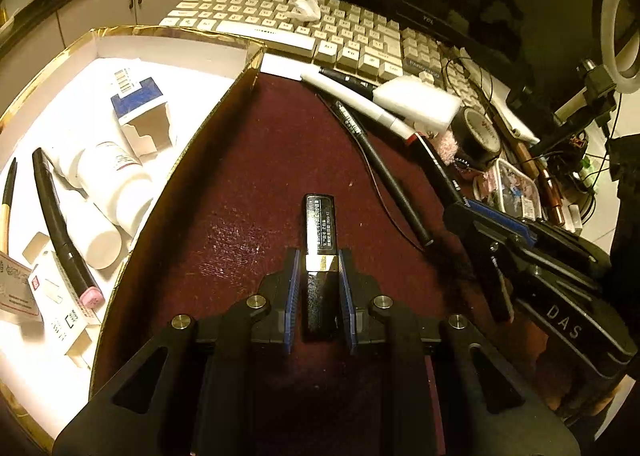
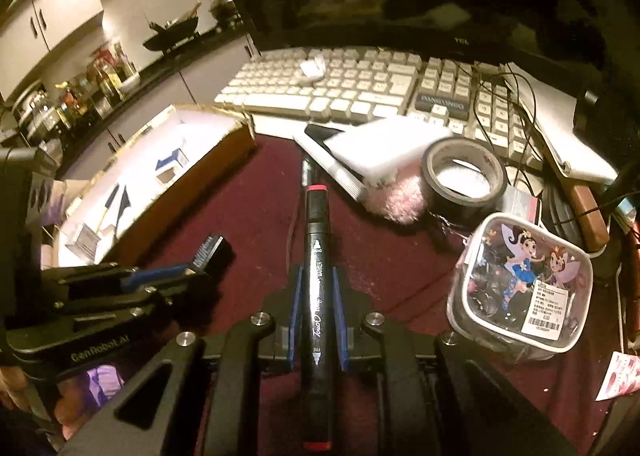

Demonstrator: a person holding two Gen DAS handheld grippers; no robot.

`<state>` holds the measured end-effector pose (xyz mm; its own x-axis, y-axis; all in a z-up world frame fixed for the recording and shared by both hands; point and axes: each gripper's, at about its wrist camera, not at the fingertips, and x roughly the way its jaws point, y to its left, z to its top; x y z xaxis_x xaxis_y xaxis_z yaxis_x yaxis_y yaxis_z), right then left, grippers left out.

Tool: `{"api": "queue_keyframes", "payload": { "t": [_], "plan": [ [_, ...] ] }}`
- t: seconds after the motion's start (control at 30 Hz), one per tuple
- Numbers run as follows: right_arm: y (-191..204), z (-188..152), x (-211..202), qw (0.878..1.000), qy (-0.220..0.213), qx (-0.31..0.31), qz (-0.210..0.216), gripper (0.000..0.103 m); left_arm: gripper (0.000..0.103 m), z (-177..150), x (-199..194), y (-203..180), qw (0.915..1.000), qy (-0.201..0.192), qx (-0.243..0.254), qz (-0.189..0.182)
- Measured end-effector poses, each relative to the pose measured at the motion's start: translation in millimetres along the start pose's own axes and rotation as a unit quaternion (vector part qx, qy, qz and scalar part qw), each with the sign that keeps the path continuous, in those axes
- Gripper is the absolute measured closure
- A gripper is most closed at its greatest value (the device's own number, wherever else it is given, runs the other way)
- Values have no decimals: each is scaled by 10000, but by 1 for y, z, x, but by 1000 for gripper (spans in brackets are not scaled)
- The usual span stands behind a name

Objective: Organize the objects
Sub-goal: 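Lift the marker and lipstick tube off the desk with both tools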

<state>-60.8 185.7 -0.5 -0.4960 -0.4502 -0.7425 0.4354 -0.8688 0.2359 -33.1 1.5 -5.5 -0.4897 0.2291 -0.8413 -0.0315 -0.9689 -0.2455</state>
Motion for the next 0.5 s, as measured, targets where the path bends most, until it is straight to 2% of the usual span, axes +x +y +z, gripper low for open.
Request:
{"api": "queue_keyframes", "payload": {
  "t": [0.5],
  "plan": [
    [16, 15, -17, 9986, -423, 57, 298, 90, 85, 3, -34, 11, 9984, -345, -215, -388]
  ]
}}
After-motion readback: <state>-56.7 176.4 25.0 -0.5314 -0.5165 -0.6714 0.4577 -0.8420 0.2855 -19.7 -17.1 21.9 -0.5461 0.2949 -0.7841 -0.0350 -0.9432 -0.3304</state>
